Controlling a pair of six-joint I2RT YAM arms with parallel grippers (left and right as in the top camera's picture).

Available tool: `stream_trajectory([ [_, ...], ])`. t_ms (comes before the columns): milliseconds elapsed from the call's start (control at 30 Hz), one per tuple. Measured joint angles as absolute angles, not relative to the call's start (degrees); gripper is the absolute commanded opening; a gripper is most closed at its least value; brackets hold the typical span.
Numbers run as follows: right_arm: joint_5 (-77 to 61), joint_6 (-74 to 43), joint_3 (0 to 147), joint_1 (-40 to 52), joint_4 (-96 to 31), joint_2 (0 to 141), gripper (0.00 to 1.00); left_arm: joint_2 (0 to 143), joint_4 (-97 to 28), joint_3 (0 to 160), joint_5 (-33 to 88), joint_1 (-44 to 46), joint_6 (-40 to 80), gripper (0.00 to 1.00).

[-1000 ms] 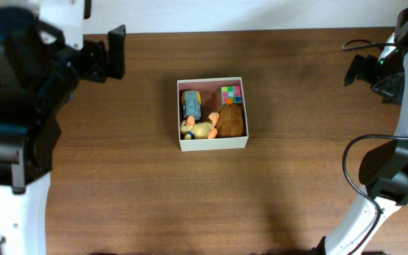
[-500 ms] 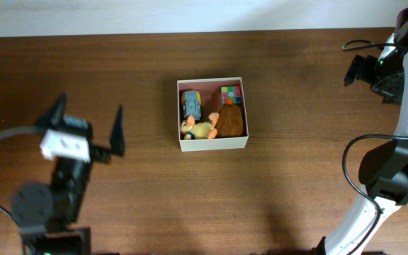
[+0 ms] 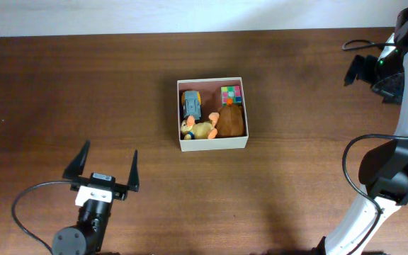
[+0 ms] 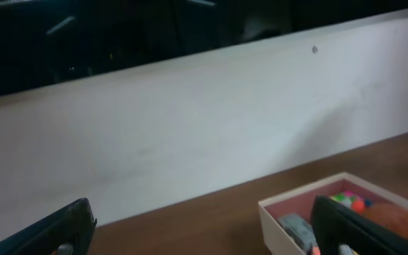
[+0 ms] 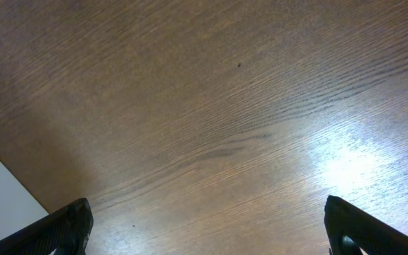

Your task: Pack container

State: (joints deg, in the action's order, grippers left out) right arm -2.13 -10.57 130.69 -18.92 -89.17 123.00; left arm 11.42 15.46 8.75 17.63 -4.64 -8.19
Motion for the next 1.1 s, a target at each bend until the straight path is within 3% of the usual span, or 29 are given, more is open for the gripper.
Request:
stream_trajectory([
  [633, -2.13, -10.57, 130.69, -18.94, -89.17, 123.02, 0.99, 0.84, -2.63, 0.93, 18.68, -4.64, -8.19, 0.99],
  [1100, -2.15, -10.55, 130.69, -18.92, -89.17, 123.02, 0.99, 0.84, -3.07, 0.84, 18.70, -4.64, -8.16, 0.99],
])
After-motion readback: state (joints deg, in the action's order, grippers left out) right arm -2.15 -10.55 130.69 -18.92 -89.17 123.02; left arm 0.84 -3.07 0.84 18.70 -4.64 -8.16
